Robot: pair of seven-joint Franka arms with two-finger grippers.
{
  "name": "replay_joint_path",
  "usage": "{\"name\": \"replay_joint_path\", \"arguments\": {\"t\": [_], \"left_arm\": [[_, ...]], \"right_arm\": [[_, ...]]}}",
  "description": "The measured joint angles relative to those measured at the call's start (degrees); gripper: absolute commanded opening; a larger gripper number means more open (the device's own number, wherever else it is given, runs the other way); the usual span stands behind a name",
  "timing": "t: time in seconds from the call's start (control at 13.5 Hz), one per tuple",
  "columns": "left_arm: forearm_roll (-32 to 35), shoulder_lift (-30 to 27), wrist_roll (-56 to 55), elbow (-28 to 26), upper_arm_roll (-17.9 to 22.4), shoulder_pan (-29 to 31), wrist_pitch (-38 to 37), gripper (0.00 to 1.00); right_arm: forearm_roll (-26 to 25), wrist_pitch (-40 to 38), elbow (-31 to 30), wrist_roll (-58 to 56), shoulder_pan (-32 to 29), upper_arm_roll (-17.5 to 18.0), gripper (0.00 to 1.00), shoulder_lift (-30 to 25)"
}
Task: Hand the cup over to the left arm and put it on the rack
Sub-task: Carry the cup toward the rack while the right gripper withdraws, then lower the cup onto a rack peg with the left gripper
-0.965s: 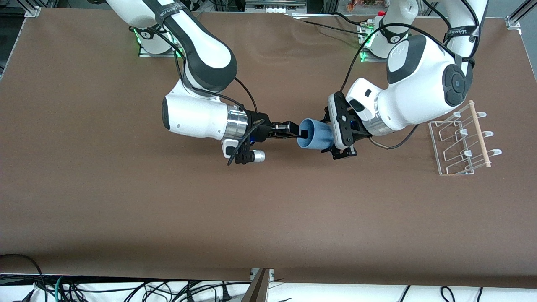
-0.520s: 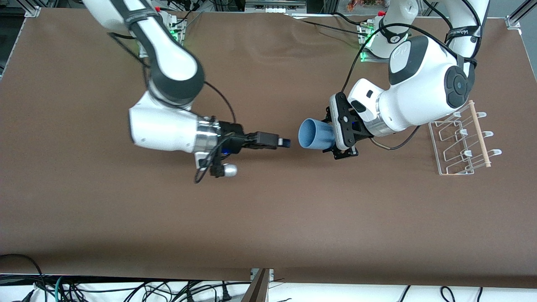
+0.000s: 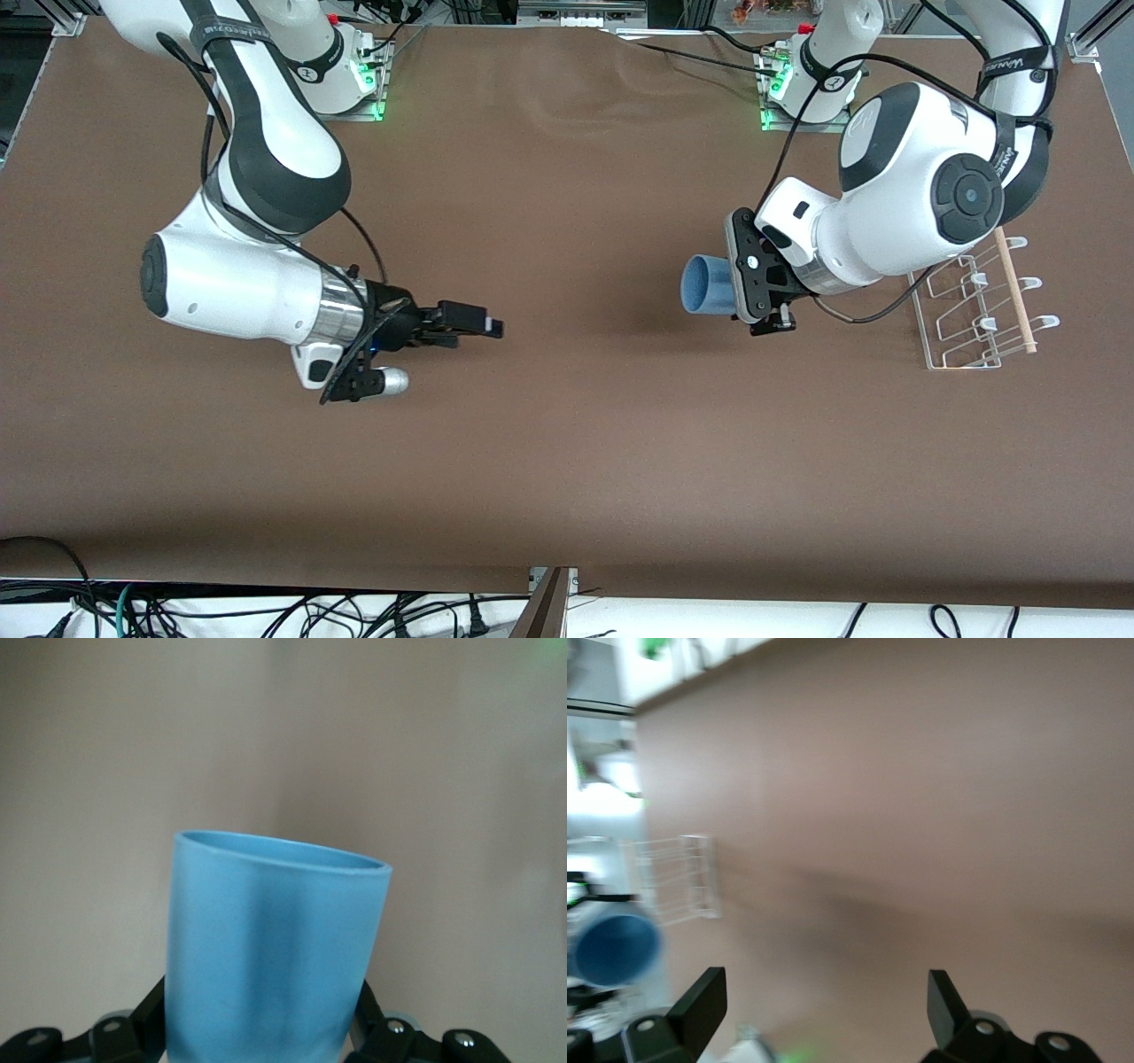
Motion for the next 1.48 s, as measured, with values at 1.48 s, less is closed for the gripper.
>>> {"name": "replay_joint_path", "arguments": {"t": [1.48], "left_arm": [[60.7, 10.8, -26.5, -2.0, 1.0, -3.3, -42.2, 0.14]], "right_arm": [[-39.3, -22.0, -8.9, -0.2, -11.0, -6.2, 1.0, -25.2]]}}
